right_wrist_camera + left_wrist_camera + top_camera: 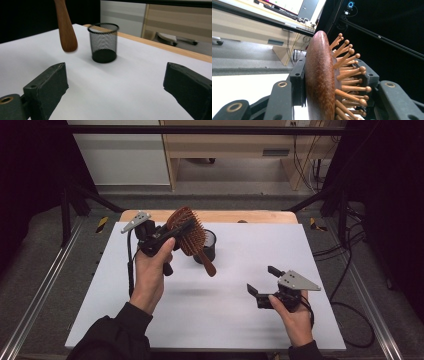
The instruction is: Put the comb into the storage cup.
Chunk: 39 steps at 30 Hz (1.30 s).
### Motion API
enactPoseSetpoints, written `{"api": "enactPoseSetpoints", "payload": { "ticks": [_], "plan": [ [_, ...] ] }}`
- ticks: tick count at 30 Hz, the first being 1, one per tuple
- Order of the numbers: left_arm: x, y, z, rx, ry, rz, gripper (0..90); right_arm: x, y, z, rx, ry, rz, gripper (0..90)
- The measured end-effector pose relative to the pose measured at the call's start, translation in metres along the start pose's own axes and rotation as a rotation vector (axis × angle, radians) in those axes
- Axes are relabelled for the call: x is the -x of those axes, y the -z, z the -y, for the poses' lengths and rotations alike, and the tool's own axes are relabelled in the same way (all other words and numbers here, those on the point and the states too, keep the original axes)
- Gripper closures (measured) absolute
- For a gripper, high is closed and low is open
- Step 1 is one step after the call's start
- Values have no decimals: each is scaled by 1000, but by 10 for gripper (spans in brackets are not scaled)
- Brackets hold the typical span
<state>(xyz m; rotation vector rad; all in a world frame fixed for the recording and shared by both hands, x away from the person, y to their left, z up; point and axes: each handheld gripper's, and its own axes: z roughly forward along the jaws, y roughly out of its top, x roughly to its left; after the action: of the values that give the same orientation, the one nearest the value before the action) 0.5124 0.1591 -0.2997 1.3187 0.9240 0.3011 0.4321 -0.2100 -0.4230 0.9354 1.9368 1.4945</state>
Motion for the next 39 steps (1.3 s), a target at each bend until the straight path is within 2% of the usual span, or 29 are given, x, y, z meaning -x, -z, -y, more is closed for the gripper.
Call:
{"api": "enactPoseSetpoints", "payload": {
  "ticks": [7, 11, 13, 18, 23, 31, 35, 39],
  "plan": [
    [-4, -12, -18, 23, -24, -11, 515, 16, 19, 22, -23, -50, 48, 66],
    [-9, -23, -30, 69, 24, -18, 515, 18, 18, 22, 0, -49, 73, 68],
    [-10, -29, -35, 79, 19, -28, 515, 18, 16, 22, -2, -43, 79, 70],
    [-14, -44, -41, 61, -8, -46, 514, 21, 16, 22, 15, -50, 85, 75],
    [-20, -56, -43, 52, -11, -56, 514, 23, 15, 22, 17, -55, 83, 74],
    [-28, -60, -44, 64, -7, -80, 514, 23, 13, 21, 20, -79, 67, 60],
    [-32, -60, -48, 83, -4, -87, 513, 22, 12, 20, 19, -71, 63, 54],
    [-33, -60, -52, 84, -24, -99, 513, 21, 11, 20, 13, -70, 59, 52]
  ]
}}
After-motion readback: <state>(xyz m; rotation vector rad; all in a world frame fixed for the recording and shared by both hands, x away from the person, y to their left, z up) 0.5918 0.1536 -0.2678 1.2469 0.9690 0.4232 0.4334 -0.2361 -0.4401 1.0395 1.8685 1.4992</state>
